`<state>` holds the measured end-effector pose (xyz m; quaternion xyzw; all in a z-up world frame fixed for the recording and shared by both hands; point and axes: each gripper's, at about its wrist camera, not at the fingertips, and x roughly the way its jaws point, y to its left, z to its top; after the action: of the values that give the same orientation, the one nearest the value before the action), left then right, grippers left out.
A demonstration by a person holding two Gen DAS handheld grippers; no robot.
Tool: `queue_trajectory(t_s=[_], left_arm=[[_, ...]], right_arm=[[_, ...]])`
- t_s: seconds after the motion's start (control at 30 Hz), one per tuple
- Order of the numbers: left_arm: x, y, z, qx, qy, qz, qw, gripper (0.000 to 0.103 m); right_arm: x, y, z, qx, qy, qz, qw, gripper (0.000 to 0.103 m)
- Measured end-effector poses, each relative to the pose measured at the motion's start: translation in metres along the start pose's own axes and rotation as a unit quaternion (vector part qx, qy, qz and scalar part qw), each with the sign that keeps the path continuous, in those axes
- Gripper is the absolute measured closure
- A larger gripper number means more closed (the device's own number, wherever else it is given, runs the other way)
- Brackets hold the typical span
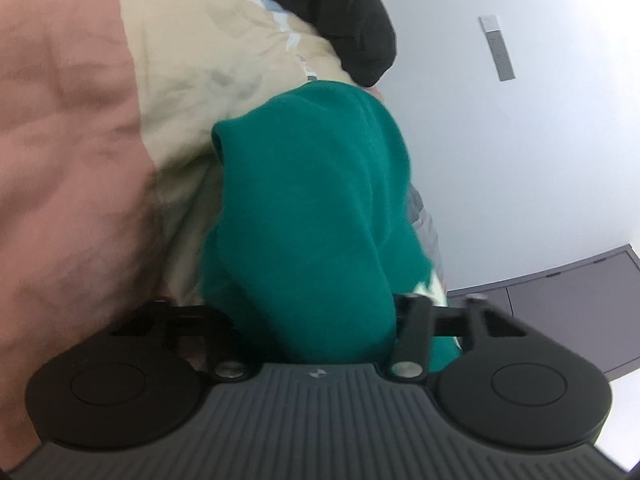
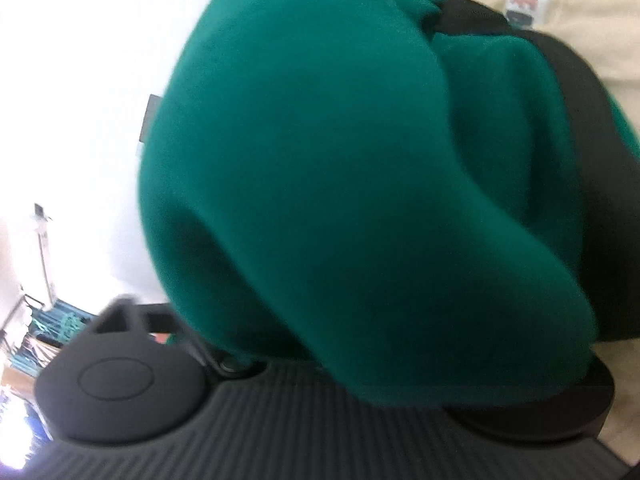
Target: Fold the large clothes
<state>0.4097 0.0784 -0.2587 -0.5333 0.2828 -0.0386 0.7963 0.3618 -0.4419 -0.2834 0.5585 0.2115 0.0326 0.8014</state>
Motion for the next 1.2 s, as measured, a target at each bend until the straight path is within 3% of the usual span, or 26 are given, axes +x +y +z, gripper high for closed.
queue_trajectory(t_s=[0.07,0.17,0.43,0.67,0.93,1.07,1.2], left_arm=[[-0.003,-0.009,0.000,0.025,-0.008,-0.002,0.9997,0.069],[-0.009,-0.029,-0.003,0.094,-0.023,0.000,0.9954,0.074],[-0.033,-0.061,-0.014,0.097,-0.013,-0.063,0.9931,0.076],[-0.029,-0.151,-0.046,0.124,-0.001,-0.114,0.9857,0.076],[0.048,-0.268,-0.113,0.179,0.042,-0.138,0.9732,0.076],[0.103,-0.294,-0.150,0.196,0.068,-0.125,0.9703,0.076],[0.153,-0.296,-0.182,0.224,0.092,-0.109,0.9640,0.076]], right_arm=[[-0.002,0.002,0.002,-0.001,-0.006,0.013,1.000,0.054],[-0.012,0.013,0.002,-0.027,-0.013,0.030,0.999,0.061],[-0.064,0.058,0.022,-0.085,-0.029,0.083,0.993,0.064],[-0.131,0.087,0.080,-0.112,-0.055,0.122,0.985,0.064],[-0.196,0.069,0.184,-0.102,-0.116,0.120,0.981,0.064],[-0.203,0.032,0.224,-0.086,-0.139,0.103,0.981,0.064],[-0.190,-0.020,0.253,-0.049,-0.150,0.075,0.985,0.063]])
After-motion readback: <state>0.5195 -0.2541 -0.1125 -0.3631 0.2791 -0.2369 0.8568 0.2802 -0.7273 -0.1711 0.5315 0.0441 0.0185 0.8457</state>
